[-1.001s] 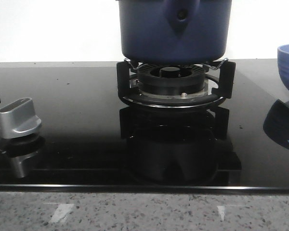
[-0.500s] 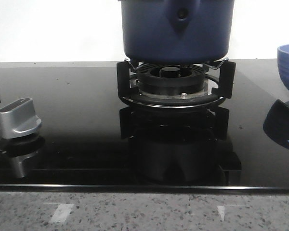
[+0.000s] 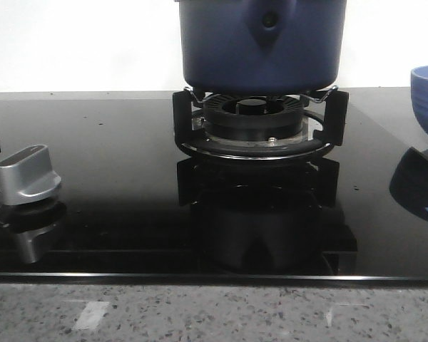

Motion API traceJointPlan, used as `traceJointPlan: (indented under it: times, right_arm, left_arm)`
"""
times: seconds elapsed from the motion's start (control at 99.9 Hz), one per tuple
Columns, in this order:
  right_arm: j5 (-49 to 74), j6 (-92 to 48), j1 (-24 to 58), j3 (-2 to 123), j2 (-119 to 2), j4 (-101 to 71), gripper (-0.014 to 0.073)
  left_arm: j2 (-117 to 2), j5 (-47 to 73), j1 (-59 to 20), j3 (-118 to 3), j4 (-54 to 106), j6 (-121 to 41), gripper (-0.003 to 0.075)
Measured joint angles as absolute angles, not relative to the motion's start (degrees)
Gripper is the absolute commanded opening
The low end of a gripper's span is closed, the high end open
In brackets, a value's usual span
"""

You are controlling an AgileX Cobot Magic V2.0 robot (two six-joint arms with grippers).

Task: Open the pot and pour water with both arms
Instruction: 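Reach the right gripper to the light blue bowl rim and grasp it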

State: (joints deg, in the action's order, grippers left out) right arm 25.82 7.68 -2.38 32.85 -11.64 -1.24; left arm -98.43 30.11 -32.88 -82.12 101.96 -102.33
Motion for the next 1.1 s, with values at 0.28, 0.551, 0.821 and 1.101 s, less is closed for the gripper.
traceJointPlan:
  times: [0.28, 0.551, 0.821, 1.101]
  right_arm:
    - [26.3, 7.7, -2.4, 32.9, -11.6, -1.3, 0.0384]
    - [28.5, 7.7, -2.4, 32.9, -11.6, -3.3, 0.0384]
    - [29.2, 7.7, -2.4, 32.9, -11.8, -5.5, 0.0384]
    - [30.3, 7.7, -2.4, 33.3, -14.9, -9.7, 0.0384]
  left_arm:
    - [-98.1, 30.0, -32.9, -82.1, 101.9, -101.9, 0.0316]
    - [-93.9, 31.5, -28.6, -82.1, 94.3, -91.4, 0.0316]
    - [-88.2, 40.3, -19.7, -81.3, 81.8, -81.9, 0.0318]
    - [-80.8, 41.4, -13.5, -73.6, 80.4, -80.8, 0.0318]
